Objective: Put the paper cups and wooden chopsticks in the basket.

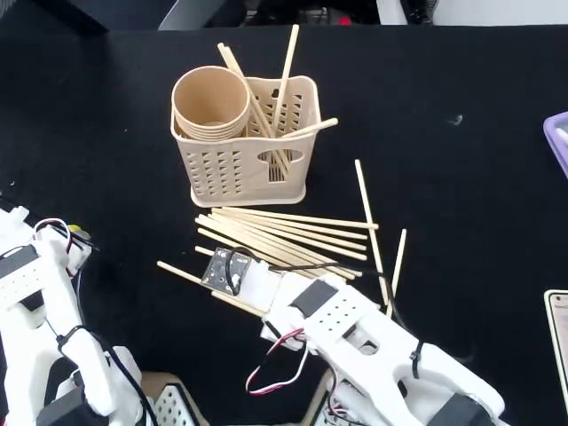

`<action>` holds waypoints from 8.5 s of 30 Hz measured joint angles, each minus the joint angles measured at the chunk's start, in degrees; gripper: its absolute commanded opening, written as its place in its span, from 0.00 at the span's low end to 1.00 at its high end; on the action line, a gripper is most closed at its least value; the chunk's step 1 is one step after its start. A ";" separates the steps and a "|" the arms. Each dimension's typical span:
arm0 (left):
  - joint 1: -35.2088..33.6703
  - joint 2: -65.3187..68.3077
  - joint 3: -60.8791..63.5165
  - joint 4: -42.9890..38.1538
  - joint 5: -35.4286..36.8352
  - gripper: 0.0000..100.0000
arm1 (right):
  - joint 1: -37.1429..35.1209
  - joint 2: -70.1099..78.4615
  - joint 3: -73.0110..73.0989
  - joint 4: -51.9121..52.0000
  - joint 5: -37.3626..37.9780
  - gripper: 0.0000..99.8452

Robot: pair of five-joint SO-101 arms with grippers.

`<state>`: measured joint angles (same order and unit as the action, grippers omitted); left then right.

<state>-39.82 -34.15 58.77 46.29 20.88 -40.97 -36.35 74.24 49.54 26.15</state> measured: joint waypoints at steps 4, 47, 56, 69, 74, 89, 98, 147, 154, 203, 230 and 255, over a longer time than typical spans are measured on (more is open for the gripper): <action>0.00 0.00 0.00 0.00 0.00 0.23 | 4.22 -0.44 -2.73 0.00 0.00 0.01; 0.00 0.00 0.00 0.00 0.00 0.23 | 20.04 -24.26 -13.01 -65.49 -28.40 0.01; 0.00 0.00 0.00 0.00 0.00 0.23 | 24.35 -0.70 -25.67 -66.02 -28.66 0.01; 0.00 0.00 0.00 0.00 0.00 0.23 | 25.93 7.47 -27.34 -66.02 -28.75 0.07; 0.00 0.00 0.00 0.00 0.00 0.23 | 26.02 7.47 -25.23 -66.02 -28.75 0.14; 0.00 0.00 0.00 0.00 0.00 0.23 | 26.02 2.90 -23.56 -66.11 -28.75 0.10; 0.00 0.00 0.00 0.00 0.00 0.23 | 26.02 -25.23 -15.74 -41.58 -28.75 0.10; 0.00 0.00 0.00 0.00 0.00 0.23 | 21.54 -3.78 -0.79 -5.45 -5.01 0.18; 0.00 0.00 0.00 0.00 0.00 0.23 | 13.01 -3.87 1.85 -5.45 1.14 0.18; 0.00 0.00 0.00 0.00 0.00 0.23 | 8.00 -4.22 2.29 3.87 6.24 0.13; 0.00 0.00 0.00 0.00 0.00 0.23 | 8.44 -31.47 -7.21 15.21 1.05 0.01; 0.00 0.00 0.00 0.00 0.00 0.23 | 7.03 -46.24 -25.85 -5.63 -13.27 0.01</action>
<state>-39.82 -34.15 58.77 46.29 20.88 -33.93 -82.59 48.40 43.91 12.88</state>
